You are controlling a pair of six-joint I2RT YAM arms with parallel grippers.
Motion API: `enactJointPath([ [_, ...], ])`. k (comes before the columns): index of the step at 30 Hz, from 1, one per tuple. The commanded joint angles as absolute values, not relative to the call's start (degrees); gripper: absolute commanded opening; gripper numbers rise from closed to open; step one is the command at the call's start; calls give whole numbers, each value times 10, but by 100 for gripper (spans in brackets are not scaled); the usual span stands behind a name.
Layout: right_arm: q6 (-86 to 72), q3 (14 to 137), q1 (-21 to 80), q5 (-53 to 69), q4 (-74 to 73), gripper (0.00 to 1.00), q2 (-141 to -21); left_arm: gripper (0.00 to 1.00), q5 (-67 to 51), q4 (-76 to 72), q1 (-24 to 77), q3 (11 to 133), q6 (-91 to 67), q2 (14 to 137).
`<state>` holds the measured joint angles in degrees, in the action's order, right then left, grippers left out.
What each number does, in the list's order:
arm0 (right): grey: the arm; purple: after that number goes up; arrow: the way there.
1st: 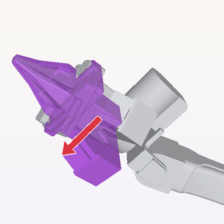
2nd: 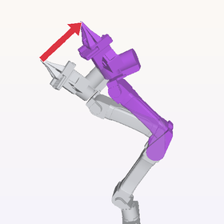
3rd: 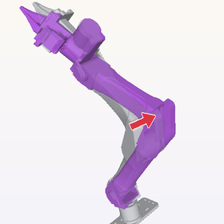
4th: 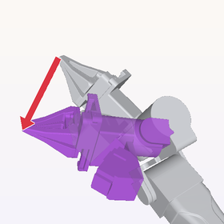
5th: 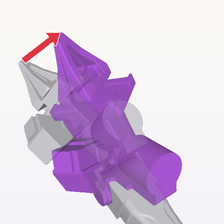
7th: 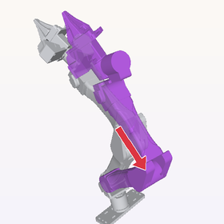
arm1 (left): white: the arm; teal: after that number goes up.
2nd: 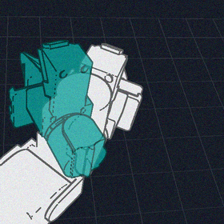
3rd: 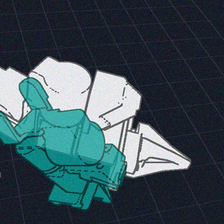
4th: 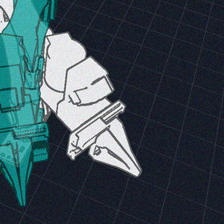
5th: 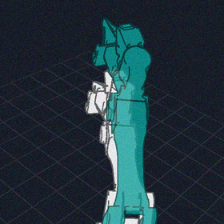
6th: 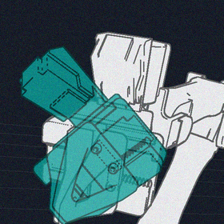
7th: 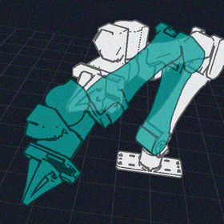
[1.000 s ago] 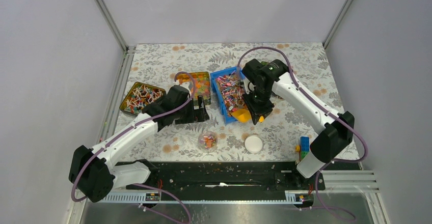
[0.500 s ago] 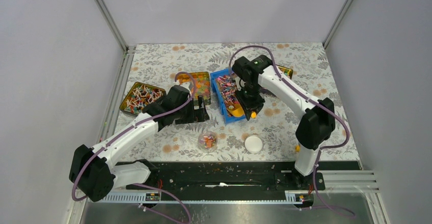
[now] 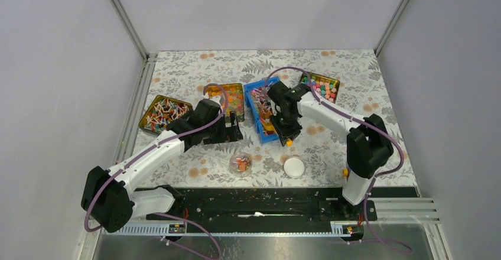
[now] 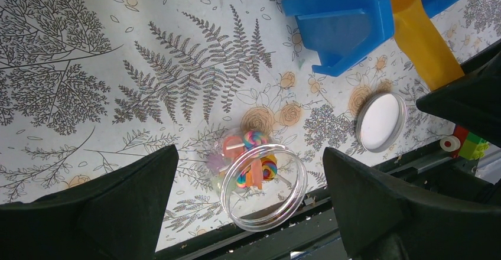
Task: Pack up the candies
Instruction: Scoop the fake candies from the storage box.
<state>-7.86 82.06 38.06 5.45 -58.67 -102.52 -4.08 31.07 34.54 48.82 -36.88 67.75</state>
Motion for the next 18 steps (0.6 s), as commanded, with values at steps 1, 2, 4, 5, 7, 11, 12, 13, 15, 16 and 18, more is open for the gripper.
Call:
enactJointPath([
  [1,-97,777,381,9,-455,0,-972,97,-36,289,346,515,-365,682],
  [2,-97,771,381,8,-448,0,-969,97,-36,289,346,515,-365,683],
  [4,-97,766,381,11,-446,0,-964,97,-37,289,346,516,-364,682],
  [5,-97,762,381,11,-444,0,-959,97,-36,289,346,517,-364,681],
  [7,-97,750,381,9,-431,0,-941,97,-35,289,346,514,-366,677],
  [11,-93,708,381,3,-394,0,-896,97,-35,288,346,510,-369,673],
  [12,-90,699,381,3,-386,0,-887,97,-36,288,346,509,-370,673],
  [13,-89,687,381,3,-376,0,-877,97,-36,288,346,508,-371,672],
  [15,-88,665,381,-13,-358,0,-857,97,-36,287,346,505,-373,668],
  [16,-89,652,381,-18,-348,0,-844,97,-36,287,346,504,-373,667],
  [18,-91,630,381,-25,-328,0,-820,97,-35,287,346,502,-375,663],
])
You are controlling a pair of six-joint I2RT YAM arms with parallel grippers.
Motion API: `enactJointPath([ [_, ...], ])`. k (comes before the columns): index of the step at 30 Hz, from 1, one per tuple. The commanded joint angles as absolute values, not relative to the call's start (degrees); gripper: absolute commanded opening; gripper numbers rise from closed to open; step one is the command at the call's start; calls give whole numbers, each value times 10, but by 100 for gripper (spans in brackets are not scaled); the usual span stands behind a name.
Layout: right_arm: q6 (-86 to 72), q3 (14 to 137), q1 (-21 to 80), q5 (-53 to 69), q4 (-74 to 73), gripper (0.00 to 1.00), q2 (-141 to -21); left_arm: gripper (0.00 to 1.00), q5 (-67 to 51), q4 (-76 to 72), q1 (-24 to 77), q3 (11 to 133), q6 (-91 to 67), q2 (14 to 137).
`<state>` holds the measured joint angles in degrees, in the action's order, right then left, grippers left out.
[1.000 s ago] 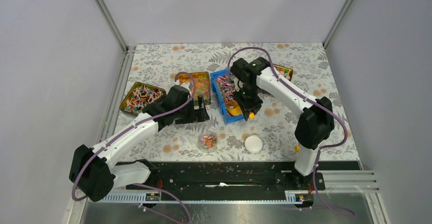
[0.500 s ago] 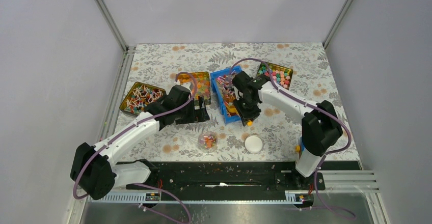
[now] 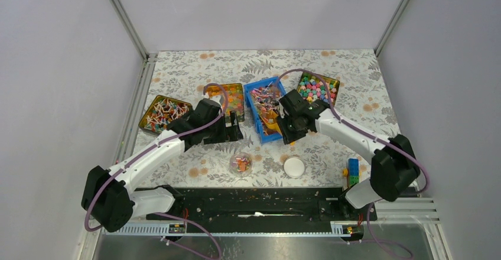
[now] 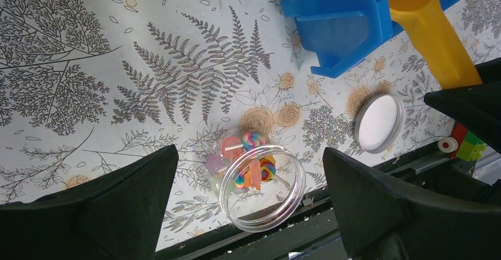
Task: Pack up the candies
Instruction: Scoop the fake candies from the storage box.
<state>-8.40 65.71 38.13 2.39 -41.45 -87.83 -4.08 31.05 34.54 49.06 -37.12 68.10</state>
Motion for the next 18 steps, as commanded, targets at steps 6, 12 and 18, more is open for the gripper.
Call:
enactJointPath([
  [6,-86,581,383,-33,-286,0,-780,97,-37,287,346,497,-379,657],
  [12,-76,567,385,-30,-286,0,-771,97,-38,287,346,498,-379,655],
  [18,-75,562,385,-34,-292,0,-756,97,-38,287,346,501,-380,653],
])
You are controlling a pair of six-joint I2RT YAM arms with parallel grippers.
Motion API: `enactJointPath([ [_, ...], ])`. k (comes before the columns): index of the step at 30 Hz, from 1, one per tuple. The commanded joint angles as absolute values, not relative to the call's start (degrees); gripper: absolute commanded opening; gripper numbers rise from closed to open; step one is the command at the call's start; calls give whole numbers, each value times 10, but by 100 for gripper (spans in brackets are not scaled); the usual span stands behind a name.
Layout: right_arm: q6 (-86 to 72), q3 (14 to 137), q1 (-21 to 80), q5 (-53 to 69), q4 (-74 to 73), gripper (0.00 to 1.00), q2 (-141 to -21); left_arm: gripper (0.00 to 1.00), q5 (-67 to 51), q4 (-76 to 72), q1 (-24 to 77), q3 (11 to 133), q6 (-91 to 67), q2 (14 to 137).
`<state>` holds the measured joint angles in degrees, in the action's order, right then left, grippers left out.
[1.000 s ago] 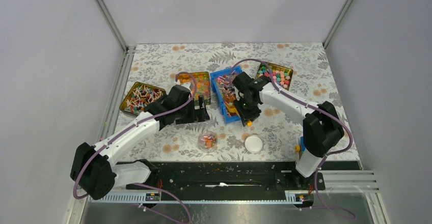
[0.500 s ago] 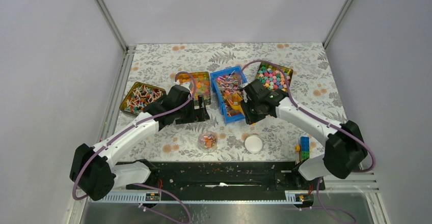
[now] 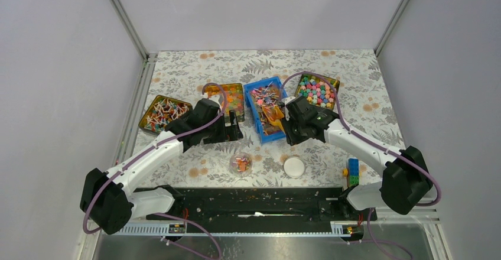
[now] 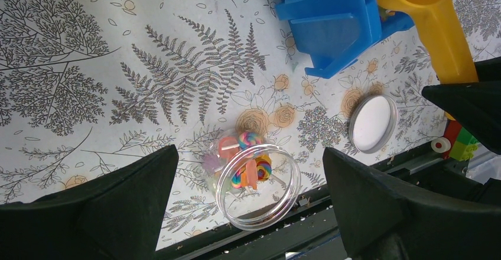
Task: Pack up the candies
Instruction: Scoop the fake candies from the storage box.
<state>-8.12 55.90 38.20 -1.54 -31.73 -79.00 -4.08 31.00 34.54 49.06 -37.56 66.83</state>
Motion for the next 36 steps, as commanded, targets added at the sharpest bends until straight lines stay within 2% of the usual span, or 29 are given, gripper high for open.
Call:
enactJointPath([
  [1,-75,562,385,-35,-292,0,-753,97,-38,287,346,501,-380,653],
  [14,-91,597,386,-27,-359,0,-738,97,-30,290,346,491,-383,636],
  [36,-70,560,396,-16,-396,0,-654,97,-21,289,346,446,-404,581],
])
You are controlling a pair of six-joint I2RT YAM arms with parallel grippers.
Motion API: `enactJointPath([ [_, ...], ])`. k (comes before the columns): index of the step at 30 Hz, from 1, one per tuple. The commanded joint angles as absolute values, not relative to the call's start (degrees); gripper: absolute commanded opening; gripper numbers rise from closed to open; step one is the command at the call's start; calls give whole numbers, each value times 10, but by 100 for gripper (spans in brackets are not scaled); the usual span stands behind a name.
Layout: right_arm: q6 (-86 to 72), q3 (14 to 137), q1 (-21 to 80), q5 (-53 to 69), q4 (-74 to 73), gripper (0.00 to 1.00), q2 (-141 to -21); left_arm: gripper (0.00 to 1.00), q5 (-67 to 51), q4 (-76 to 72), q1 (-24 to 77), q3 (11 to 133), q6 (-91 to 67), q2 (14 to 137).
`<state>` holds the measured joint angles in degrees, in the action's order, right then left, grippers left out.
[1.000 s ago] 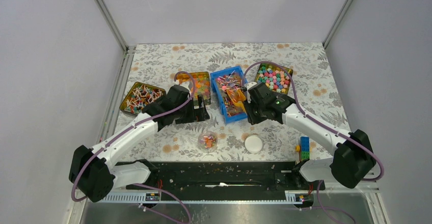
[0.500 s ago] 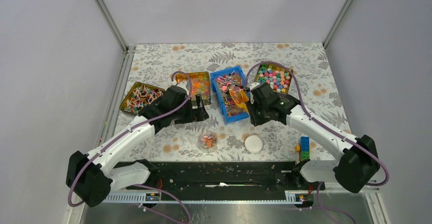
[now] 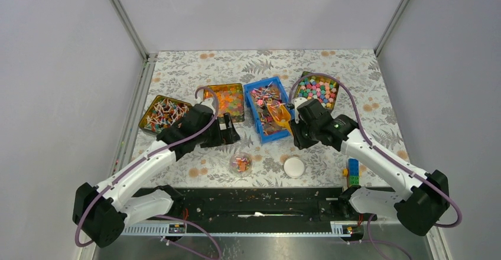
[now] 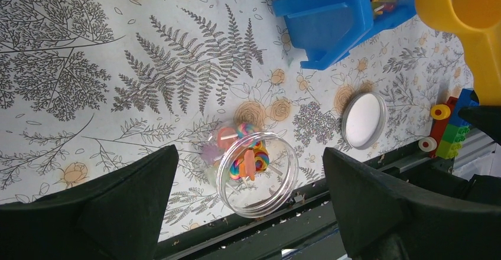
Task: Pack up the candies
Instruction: Scoop the fake candies from the storage box, then place the fake candies in the packing bottle.
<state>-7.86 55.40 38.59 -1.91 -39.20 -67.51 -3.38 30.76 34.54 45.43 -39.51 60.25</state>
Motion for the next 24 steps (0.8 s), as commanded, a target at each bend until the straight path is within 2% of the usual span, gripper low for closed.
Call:
enactJointPath([
  [1,-71,561,398,-17,-398,0,-653,97,-21,289,346,444,-405,578],
  [24,-46,595,427,-25,-487,0,-602,97,-14,288,346,430,-397,546],
])
